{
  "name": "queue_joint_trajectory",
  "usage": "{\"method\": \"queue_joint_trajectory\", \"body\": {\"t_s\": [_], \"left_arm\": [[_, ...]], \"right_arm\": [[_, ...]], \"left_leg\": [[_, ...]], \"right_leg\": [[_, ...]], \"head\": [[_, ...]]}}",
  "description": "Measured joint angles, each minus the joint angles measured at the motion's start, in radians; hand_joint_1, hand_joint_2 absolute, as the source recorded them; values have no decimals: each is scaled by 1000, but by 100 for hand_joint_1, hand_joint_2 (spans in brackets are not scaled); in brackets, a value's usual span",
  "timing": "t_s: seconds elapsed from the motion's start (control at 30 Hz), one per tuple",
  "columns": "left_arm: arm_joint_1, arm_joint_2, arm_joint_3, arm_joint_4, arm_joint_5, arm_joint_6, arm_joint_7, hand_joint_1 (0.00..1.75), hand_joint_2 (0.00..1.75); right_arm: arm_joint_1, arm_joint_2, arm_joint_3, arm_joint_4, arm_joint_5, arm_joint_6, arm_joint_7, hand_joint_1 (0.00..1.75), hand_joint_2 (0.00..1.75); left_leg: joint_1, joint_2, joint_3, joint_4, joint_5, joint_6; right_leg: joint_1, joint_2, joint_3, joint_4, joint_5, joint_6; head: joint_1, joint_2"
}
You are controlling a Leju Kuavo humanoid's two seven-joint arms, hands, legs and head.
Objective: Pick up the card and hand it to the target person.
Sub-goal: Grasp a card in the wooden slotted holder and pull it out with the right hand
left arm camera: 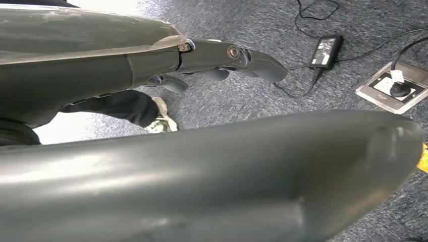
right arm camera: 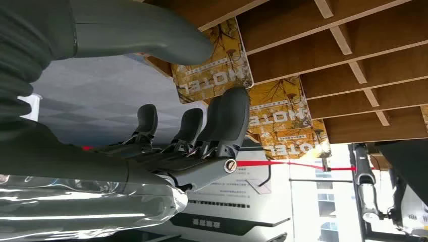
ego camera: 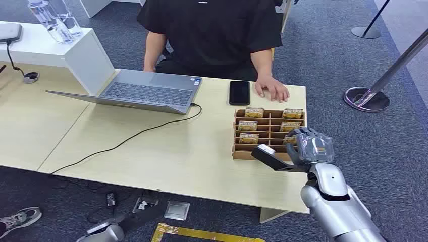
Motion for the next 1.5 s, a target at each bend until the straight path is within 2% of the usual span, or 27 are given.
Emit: {"method": "queue_joint_trajectory", "body": {"t_s": [0.57,0.73,0.83,1.0,1.13,1.3,1.5], "left_arm": [[0,0,0,0,0,0,0,0,0],[-1,0,0,0,0,0,0,0,0],[-1,0,0,0,0,-1,0,0,0],[-1,0,0,1,0,0,0,0,0],[-2,0,0,1,0,0,-2,0,0],[-2,0,0,1,0,1,-2,0,0],[-2,0,0,1,0,0,-2,0,0]], "right_arm": [[0,0,-3,0,-8,-1,-7,112,175],[0,1,-32,-10,-77,3,-71,114,175],[0,1,-60,-31,-116,10,-106,109,175],[0,2,-86,-57,-145,24,-126,98,175],[0,2,-96,-69,-151,27,-131,99,175],[0,5,-104,-75,-151,27,-131,81,175],[0,10,-104,-74,-139,29,-126,45,175]], "left_leg": [[0,0,0,0,0,0],[0,0,0,0,0,0],[0,0,0,0,0,0],[0,0,0,0,0,0],[0,0,0,0,0,0],[0,0,0,0,0,0],[0,0,0,0,0,0]], "right_leg": [[0,0,0,0,0,0],[0,0,0,0,0,0],[0,0,0,0,0,0],[0,0,0,0,0,0],[0,0,0,0,0,0],[0,0,0,0,0,0],[0,0,0,0,0,0]], "head": [[0,0],[0,0],[0,0],[0,0],[0,0],[0,0],[0,0]]}}
